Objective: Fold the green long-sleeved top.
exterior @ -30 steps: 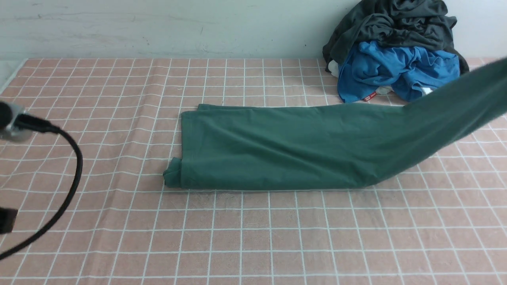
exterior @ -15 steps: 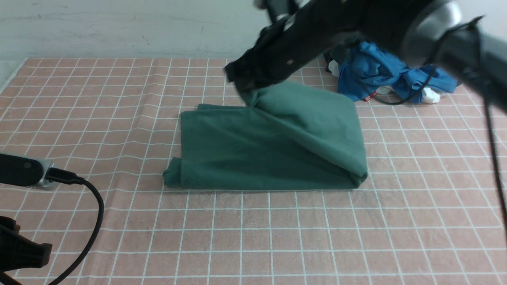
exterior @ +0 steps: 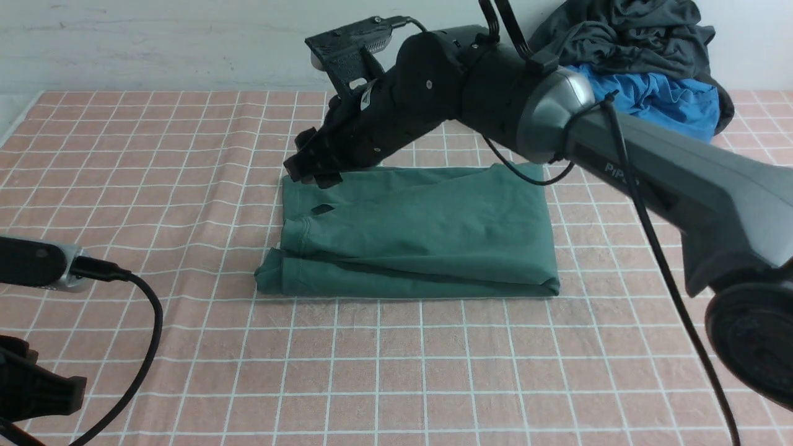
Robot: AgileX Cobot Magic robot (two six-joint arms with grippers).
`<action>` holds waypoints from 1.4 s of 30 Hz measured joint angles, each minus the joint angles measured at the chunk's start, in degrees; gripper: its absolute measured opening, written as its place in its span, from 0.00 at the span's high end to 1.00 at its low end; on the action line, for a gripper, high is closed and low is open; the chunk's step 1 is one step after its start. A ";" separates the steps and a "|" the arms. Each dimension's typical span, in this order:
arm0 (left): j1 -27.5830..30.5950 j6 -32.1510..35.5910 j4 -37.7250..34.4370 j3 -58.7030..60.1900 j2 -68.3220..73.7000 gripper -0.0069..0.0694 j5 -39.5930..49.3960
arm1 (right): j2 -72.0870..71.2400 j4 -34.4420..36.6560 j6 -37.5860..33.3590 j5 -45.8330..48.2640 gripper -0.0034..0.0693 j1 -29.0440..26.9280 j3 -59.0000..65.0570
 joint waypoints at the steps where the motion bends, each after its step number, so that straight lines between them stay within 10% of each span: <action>1: 0.00 0.00 -0.37 0.00 0.00 0.76 -0.14 | 0.58 -0.01 0.21 1.21 0.41 0.00 -0.05; 12: 0.00 0.00 -1.70 0.00 0.00 0.76 -2.94 | 8.52 13.26 -5.39 1.80 0.86 1.39 -0.58; 22: 0.00 0.00 -1.70 0.00 0.00 0.76 -3.00 | -20.68 -9.66 -5.83 17.15 0.92 1.19 -6.44; 29: 0.00 0.00 -1.70 0.00 0.00 0.76 -3.00 | -43.32 -17.75 -0.47 21.63 0.92 -0.70 20.44; 42: 0.00 0.00 -1.70 0.00 0.00 0.76 -3.00 | -82.37 -11.89 11.34 -33.98 0.92 -0.70 98.59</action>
